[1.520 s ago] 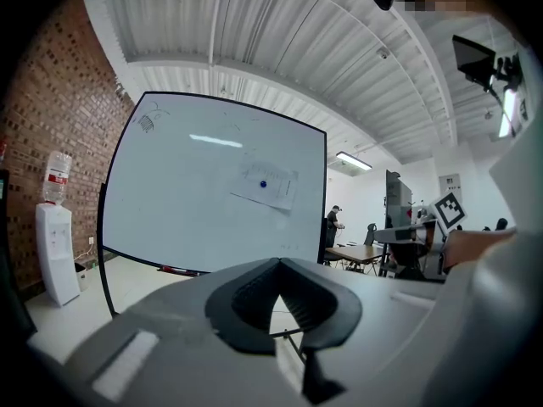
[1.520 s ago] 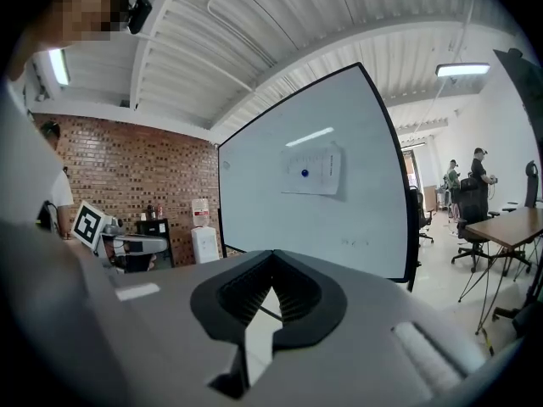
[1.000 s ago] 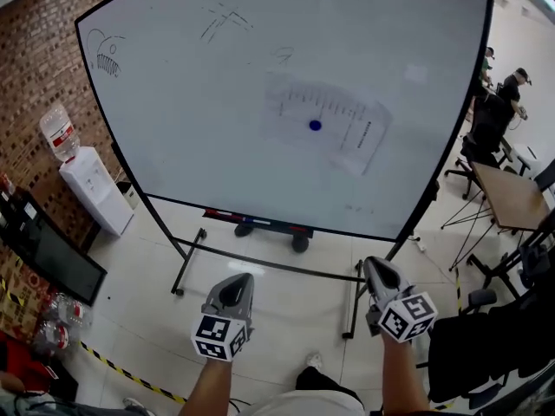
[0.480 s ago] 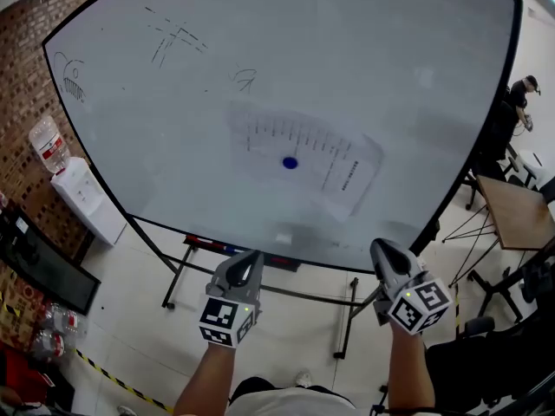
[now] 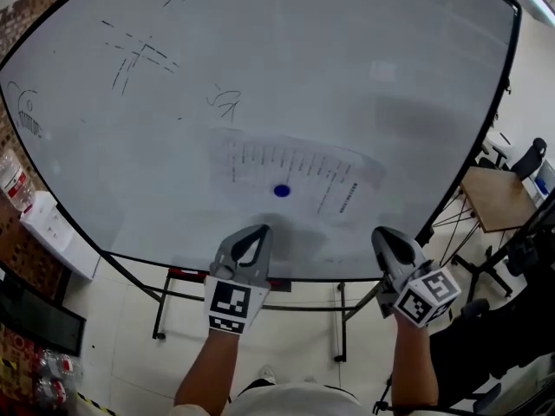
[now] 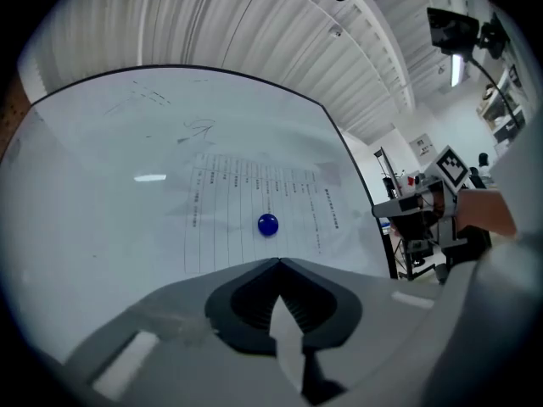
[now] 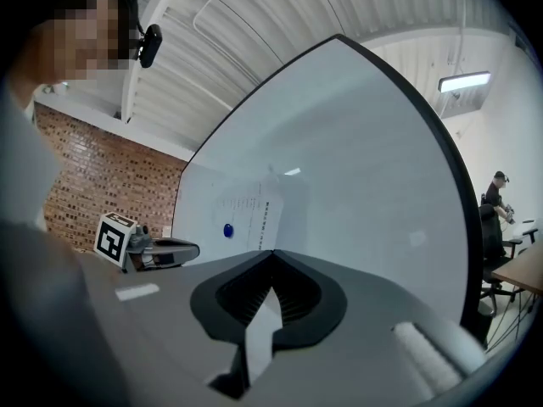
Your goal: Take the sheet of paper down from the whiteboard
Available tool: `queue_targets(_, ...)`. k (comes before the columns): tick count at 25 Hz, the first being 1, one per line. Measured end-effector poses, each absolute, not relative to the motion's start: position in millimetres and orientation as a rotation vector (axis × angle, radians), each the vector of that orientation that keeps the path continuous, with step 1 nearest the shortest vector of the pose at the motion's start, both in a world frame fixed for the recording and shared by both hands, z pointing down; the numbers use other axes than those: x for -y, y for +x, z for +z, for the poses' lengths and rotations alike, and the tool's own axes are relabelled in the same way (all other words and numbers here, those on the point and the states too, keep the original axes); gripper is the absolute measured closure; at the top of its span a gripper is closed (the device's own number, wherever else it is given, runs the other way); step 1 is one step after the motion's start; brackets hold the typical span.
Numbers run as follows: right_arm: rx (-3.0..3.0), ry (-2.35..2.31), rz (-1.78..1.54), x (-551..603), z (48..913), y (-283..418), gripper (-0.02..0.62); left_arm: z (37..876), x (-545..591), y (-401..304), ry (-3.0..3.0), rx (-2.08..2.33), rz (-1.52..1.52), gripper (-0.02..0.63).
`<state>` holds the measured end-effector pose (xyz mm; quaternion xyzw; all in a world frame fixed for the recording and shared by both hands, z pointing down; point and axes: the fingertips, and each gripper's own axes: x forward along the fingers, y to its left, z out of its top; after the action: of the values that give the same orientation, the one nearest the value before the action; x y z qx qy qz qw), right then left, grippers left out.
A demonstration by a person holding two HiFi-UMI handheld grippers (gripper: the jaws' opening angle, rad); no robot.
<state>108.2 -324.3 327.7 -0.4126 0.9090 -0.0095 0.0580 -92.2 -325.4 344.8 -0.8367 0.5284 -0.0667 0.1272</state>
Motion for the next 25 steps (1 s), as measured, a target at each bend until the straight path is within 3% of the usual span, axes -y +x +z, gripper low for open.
queue_targets(17,-2.707,-1.3,0.047,328.9,296.5,92.1,0.589,298.3,352.4,-84.7,-2.307,-1.413,-0.169,0.598)
queue_targets(20,-2.711,-1.284,0.051,329.0,295.9,93.1,0.589,303.4,361.3,-76.5,-2.213,-1.415,-0.284,0.489)
queue_targets(25,-2.73,-1.295,0.05,332.9,307.2,92.9,0.589,305.6,373.1,-67.2,-2.017,-1.411,-0.453,0.459)
